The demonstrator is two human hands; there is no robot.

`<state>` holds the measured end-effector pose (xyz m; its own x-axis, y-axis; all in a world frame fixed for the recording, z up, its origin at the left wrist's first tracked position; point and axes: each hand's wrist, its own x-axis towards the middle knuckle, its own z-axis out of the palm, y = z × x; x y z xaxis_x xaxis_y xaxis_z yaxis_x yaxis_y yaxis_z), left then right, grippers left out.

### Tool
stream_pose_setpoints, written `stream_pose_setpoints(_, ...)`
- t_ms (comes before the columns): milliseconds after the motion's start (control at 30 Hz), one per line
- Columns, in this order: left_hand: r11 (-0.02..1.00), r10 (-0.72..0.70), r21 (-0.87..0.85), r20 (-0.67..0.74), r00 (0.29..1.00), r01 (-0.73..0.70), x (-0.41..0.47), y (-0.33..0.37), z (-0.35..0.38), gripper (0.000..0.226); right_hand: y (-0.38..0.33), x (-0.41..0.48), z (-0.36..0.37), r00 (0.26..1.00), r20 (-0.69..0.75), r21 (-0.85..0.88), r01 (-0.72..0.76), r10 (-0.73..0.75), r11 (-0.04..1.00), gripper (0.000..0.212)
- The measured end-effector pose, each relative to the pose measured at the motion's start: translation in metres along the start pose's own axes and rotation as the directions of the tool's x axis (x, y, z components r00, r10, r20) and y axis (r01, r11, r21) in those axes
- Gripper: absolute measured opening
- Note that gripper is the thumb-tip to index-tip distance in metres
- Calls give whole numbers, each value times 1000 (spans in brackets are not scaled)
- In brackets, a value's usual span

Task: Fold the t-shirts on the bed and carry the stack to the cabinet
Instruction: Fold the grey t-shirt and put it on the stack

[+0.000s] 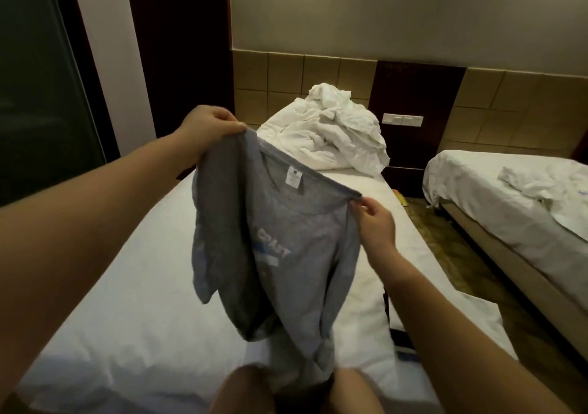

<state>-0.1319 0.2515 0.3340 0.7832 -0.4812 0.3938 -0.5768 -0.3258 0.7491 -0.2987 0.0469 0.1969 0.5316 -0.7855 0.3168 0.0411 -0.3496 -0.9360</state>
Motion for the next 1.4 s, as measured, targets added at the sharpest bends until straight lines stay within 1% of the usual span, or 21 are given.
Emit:
stream_pose_setpoints(67, 1000, -2, -23, 127, 992, 5, -2, -3, -10, 18, -16, 18, -16, 999, 8, -35, 39, -38, 999, 7)
stream_pose_setpoints(133, 999, -5, -39, 183, 983, 13, -3, -3, -16, 13, -33, 39, -28, 998, 50, -83, 42, -38, 996, 9)
stream_pose_setpoints(267, 961, -28, -271, 90, 996, 52, 2, 13, -29, 17, -90, 77, -42, 996, -5, -18, 85, -85, 996, 15)
stream_pose_setpoints(367, 908, -3, -419, 14, 1000, 8, 8, 32, -42, 19, -144, 86, -53, 972, -31, -18, 232, -232, 973, 19)
stream_pose_setpoints(433, 937, 59, -347, 19, 998, -48, 10, 42, -52, 19, -170, 92, -61, 952, 47, -121, 306, -302, 944, 17)
stream_pose_setpoints(500, 968, 111, -227, 30, 993, -102, 8, 52, -62, 16, -192, 94, -71, 943, 145, -319, 332, -301, 888, 18)
stream_pose_setpoints(533, 965, 132, -230, 1, 991, -129, 8, 57, -67, 15, -201, 100, -78, 936, 131, -353, 351, -326, 867, 20)
stream_pose_setpoints(633, 922, 184, -323, -115, 976, -212, 9, 73, -77, 14, -225, 105, -93, 901, 44, -289, 424, -431, 858, 23)
stream_pose_setpoints(700, 953, 248, -158, -79, 965, -258, 13, 78, -76, 12, -230, 100, -92, 878, 147, -460, 469, -457, 754, 21)
stream_pose_setpoints(767, 957, 283, -34, -102, 954, -287, 18, 80, -77, 9, -232, 98, -94, 844, 140, -544, 502, -518, 672, 21)
stream_pose_setpoints(833, 952, 299, -17, -163, 940, -305, 23, 84, -80, 10, -238, 97, -98, 818, 96, -589, 506, -568, 630, 22)
stream_pose_setpoints(900, 949, 315, 19, -137, 939, -316, 24, 87, -81, 10, -238, 98, -98, 826, 184, -694, 493, -533, 525, 24)
stream_pose_setpoints(933, 946, 322, 18, -132, 937, -323, 25, 89, -81, 10, -237, 100, -97, 828, 186, -698, 490, -528, 523, 24)
stream_pose_setpoints(967, 945, 325, -1, -141, 935, -328, 26, 91, -81, 9, -236, 102, -97, 831, 151, -671, 484, -535, 562, 25)
stream_pose_setpoints(1033, 945, 302, -72, -175, 937, -318, 26, 97, -83, 10, -234, 101, -95, 872, 77, -475, 459, -483, 751, 26)
stream_pose_setpoints(1100, 949, 261, -149, -116, 958, -277, 26, 100, -85, 11, -232, 99, -95, 938, 123, -101, 338, -325, 936, 24)
stream_pose_setpoints(1133, 953, 235, -189, -26, 972, -236, 26, 100, -86, 11, -231, 98, -97, 953, 167, 65, 247, -254, 967, 22)
stream_pose_setpoints(1200, 960, 175, -254, 235, 956, -114, 22, 97, -88, 13, -227, 94, -104, 940, 293, 249, 100, -173, 963, 20)
stream_pose_setpoints(1267, 963, 130, -270, 430, 893, -10, 19, 90, -93, 43, -220, 91, -112, 901, 422, 322, -42, -104, 946, 21)
stream_pose_setpoints(1333, 959, 67, -271, 487, 871, 78, 20, 82, -92, 58, -211, 92, -117, 890, 455, 335, -130, -39, 933, 21)
stream_pose_setpoints(1400, 959, -70, -217, 445, 893, 184, 19, 74, -79, 61, -202, 93, -115, 902, 430, 242, -157, 39, 957, 25)
